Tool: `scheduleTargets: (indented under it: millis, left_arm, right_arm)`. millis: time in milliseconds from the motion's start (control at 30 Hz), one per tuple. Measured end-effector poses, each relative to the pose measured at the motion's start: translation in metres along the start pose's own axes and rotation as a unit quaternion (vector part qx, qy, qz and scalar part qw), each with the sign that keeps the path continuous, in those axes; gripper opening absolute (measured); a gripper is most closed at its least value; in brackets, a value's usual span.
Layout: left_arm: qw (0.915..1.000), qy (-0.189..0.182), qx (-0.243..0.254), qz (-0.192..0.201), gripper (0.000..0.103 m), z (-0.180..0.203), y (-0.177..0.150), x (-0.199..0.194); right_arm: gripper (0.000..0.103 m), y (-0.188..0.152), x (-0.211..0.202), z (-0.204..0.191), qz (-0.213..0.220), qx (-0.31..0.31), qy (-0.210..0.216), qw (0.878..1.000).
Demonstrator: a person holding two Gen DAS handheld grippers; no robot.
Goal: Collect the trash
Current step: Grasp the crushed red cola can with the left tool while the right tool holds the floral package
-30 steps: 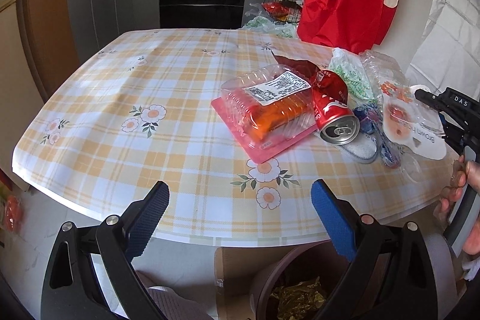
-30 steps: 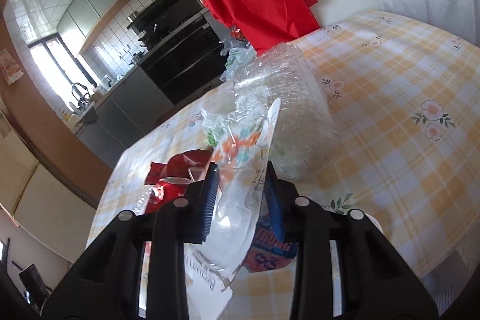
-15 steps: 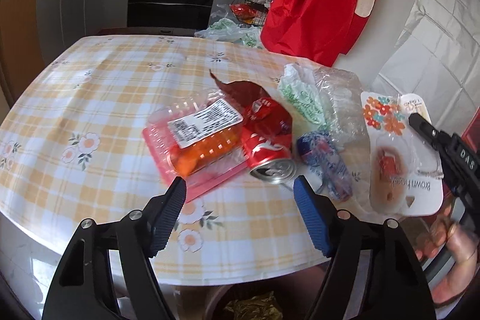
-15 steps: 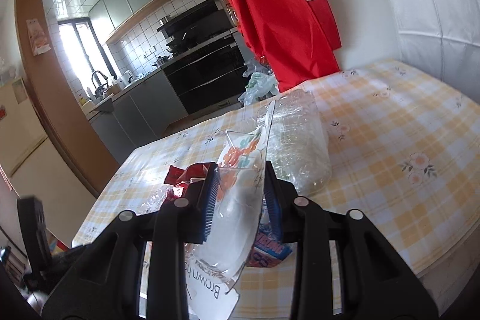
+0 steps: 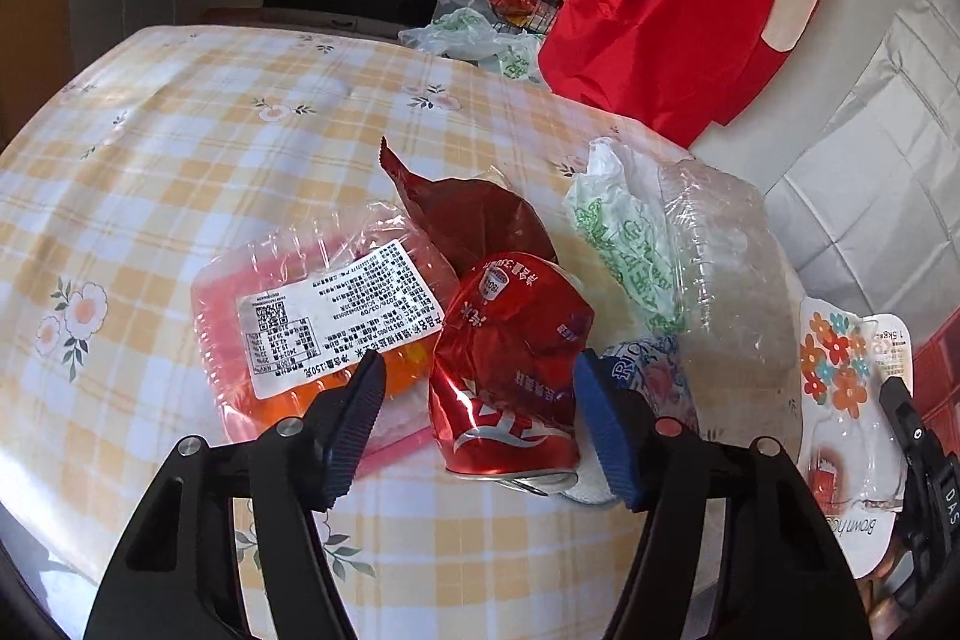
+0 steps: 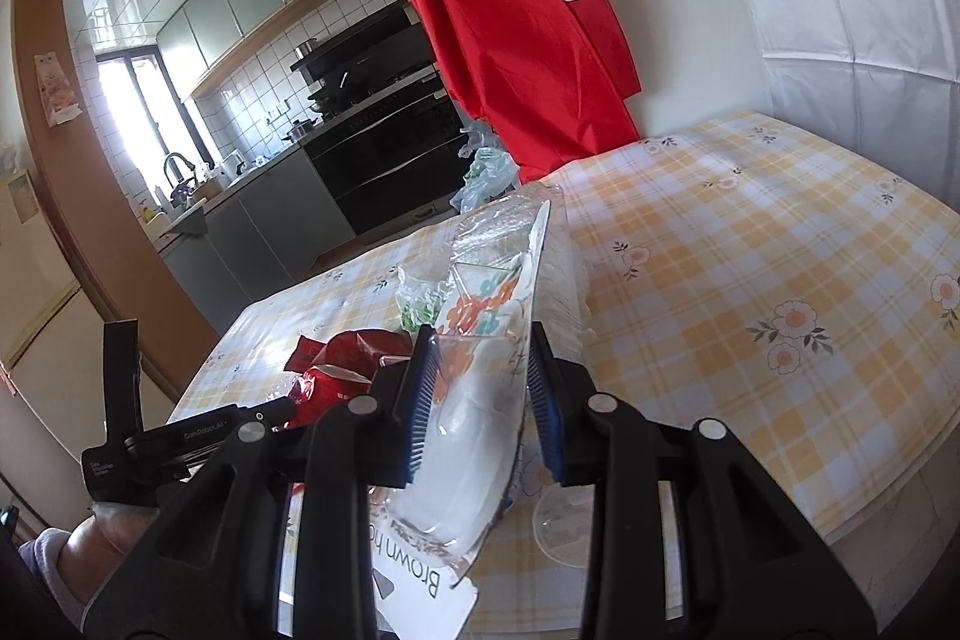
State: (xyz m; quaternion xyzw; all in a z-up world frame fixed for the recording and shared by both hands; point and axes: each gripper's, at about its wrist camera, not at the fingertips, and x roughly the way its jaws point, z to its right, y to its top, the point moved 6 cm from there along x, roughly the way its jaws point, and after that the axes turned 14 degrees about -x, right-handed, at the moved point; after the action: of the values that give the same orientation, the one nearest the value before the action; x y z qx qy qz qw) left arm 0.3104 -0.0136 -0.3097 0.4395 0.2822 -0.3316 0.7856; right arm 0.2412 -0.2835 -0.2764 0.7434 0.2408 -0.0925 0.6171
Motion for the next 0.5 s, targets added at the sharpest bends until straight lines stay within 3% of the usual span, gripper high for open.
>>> scheduleTargets:
  millis: [67,133,233,500]
  left_arm:
    - [0.9999,-0.010,0.010,-0.002,0.044,0.004,-0.001,-0.001]
    - [0.9996,-0.017,0.019,-0.010,0.041,0.008,-0.007,-0.001]
    - [0.9995,-0.018,0.011,-0.022,0.042,0.004,-0.018,0.001]
    - [0.9973,-0.034,-0.018,-0.062,0.055,-0.002,-0.027,0.026]
  right_arm:
    - [0.032,-0.001,0.002,0.001,-0.001,0.003,0.000,1.000]
    - [0.032,-0.002,0.001,0.002,0.000,0.005,0.000,1.000]
    - [0.033,-0.001,0.001,0.002,0.002,0.003,0.000,1.000]
    - [0.033,-0.005,0.004,0.000,-0.003,0.003,-0.001,1.000]
